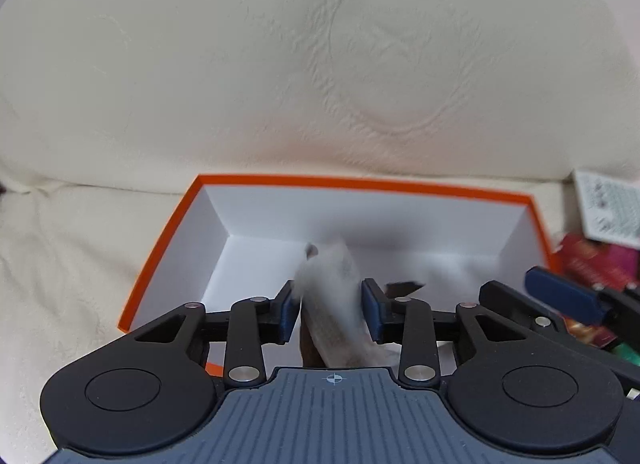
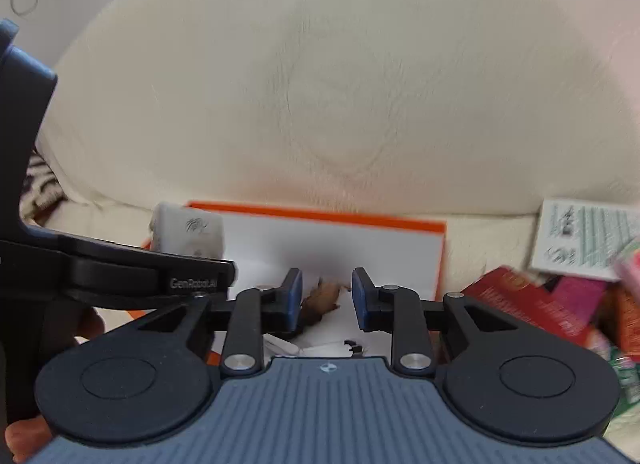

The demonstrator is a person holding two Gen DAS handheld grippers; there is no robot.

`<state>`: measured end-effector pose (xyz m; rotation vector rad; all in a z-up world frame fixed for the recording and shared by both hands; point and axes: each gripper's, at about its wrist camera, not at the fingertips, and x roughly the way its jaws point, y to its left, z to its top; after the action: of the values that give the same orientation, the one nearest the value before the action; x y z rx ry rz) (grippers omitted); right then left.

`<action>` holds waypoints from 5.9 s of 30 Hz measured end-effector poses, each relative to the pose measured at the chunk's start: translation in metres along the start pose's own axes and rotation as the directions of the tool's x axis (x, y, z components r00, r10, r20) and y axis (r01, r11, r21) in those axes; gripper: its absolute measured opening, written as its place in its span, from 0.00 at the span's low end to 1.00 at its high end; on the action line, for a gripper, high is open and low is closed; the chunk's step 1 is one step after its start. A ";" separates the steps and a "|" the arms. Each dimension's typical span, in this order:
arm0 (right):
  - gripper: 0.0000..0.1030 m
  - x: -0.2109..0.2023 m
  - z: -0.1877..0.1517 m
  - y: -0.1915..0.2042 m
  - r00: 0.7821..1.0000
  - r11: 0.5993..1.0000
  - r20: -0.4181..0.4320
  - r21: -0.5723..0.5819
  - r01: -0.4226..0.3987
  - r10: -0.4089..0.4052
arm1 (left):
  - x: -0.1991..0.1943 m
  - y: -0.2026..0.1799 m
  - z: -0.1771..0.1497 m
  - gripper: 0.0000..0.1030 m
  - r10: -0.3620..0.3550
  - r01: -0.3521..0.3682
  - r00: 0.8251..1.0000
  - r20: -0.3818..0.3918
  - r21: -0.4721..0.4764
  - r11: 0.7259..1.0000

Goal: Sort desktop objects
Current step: 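Carry the sachet and dried piece over the orange box and open both grippers, then move both open grippers back toward the pile, then grasp the pink floral sachet with the right gripper while the left gripper reaches into the pile, then lift the pink sachet with the right gripper while the left gripper grasps a thin red stick packet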

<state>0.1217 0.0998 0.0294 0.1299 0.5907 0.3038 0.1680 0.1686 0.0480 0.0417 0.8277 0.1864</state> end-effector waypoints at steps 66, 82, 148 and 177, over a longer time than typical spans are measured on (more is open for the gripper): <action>0.67 -0.068 -0.003 -0.225 0.995 0.994 -0.022 -0.052 0.093 -0.095 | 0.013 -0.196 -0.030 0.93 -0.240 0.229 0.964 -0.115 -0.097 0.968; 0.73 -0.050 0.004 -0.210 0.984 0.971 -0.017 -0.170 0.171 -0.176 | 0.011 -0.192 -0.017 0.94 -0.252 0.229 0.960 -0.123 -0.174 0.958; 0.47 -0.124 -0.084 -0.132 0.993 0.993 -0.001 0.004 0.121 -0.121 | -0.054 -0.194 -0.096 0.06 -0.357 0.360 0.926 -0.123 0.004 0.933; 0.45 -0.156 -0.011 -0.015 0.992 0.992 0.126 -0.123 0.017 -0.002 | -0.141 -0.090 -0.047 0.08 -0.281 0.281 0.958 0.054 0.018 0.960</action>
<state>-0.0040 0.0363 0.0998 0.0259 0.4457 0.3200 0.0536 0.0534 0.1087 -0.0611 0.7690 -0.0872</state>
